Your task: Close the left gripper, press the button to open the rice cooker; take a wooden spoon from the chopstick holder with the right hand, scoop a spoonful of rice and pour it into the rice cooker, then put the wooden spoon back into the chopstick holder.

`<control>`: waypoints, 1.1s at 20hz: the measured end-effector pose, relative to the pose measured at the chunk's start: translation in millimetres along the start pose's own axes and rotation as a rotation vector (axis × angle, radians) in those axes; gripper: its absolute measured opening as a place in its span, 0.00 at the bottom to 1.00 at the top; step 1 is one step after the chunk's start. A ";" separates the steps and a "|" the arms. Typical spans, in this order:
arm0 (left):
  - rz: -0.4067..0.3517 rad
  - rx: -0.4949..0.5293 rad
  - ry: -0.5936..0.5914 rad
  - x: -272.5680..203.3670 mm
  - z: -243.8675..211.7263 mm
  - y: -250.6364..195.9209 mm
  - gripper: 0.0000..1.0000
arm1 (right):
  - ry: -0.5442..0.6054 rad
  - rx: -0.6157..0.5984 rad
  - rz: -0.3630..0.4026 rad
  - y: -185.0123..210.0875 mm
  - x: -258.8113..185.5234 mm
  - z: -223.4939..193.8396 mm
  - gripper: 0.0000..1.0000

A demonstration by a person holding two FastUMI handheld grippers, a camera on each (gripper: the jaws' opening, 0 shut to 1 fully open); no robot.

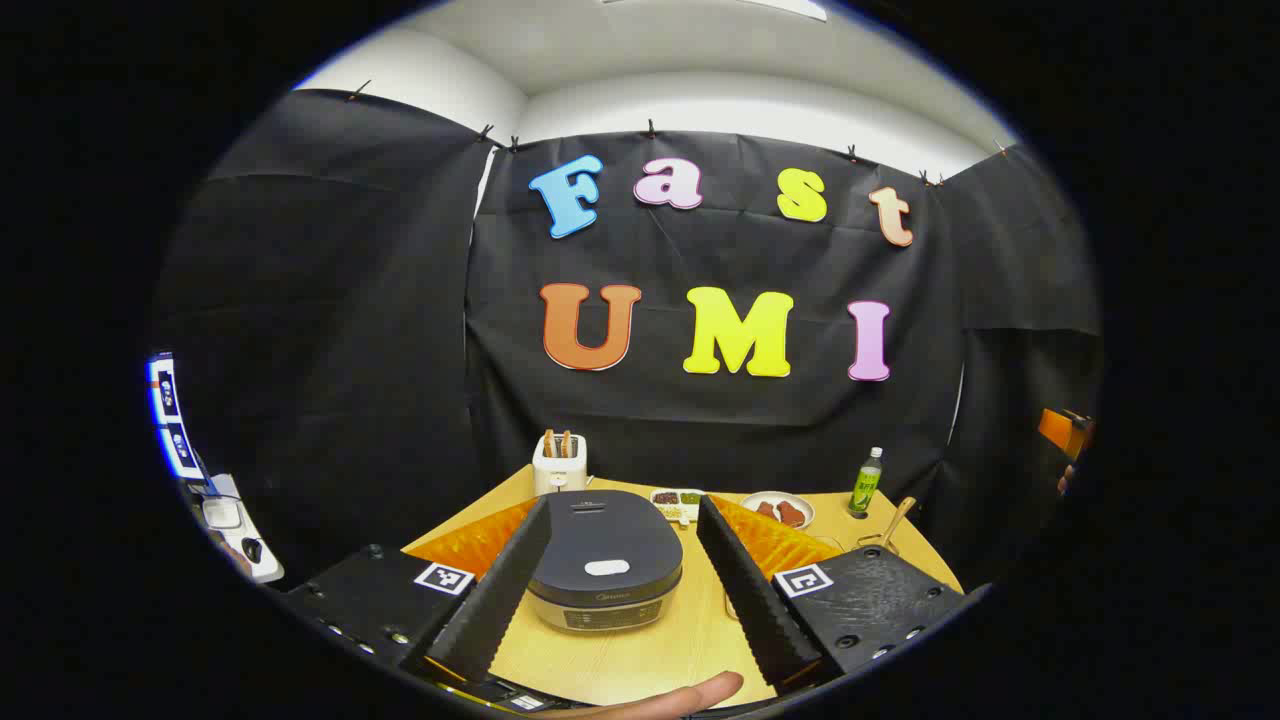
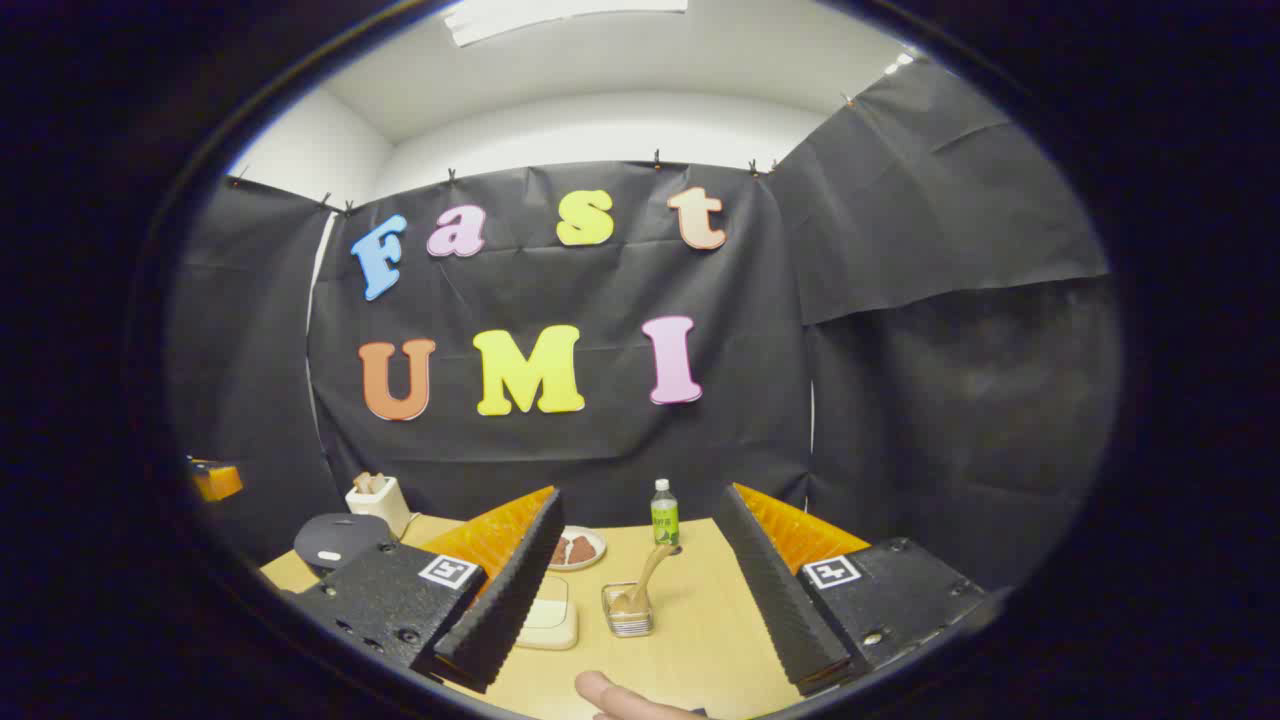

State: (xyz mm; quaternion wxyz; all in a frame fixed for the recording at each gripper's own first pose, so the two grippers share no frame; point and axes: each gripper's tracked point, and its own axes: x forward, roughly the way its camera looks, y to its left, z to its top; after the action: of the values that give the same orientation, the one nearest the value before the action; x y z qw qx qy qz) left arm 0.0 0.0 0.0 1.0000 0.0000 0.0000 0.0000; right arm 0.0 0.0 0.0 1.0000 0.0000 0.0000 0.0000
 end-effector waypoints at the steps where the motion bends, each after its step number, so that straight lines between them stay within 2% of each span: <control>1: 0.000 -0.013 -0.005 2.0 1.9 -1.0 0.94 | -0.008 0.007 -0.002 -5.5 -1.4 2.1 1.00; 9: -0.004 -0.044 -0.032 9.0 5.7 0.0 0.94 | -0.050 -0.007 -0.007 -30.6 -7.4 6.6 1.00; 18: -0.054 -0.042 -0.063 21.2 0.1 -13.1 0.94 | -0.058 0.042 -0.001 -43.4 -4.9 -2.7 1.00; 22: -0.103 -0.052 -0.064 26.1 -5.0 -18.8 0.94 | -0.048 0.056 0.004 -47.1 2.5 -15.4 1.00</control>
State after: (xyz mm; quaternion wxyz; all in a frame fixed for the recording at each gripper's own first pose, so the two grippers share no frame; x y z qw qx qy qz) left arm 26.1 -18.8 -5.0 0.9978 -0.0262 -0.0320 -0.0514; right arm 2.5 -47.1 -15.4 0.9993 0.0280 -0.0241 0.0022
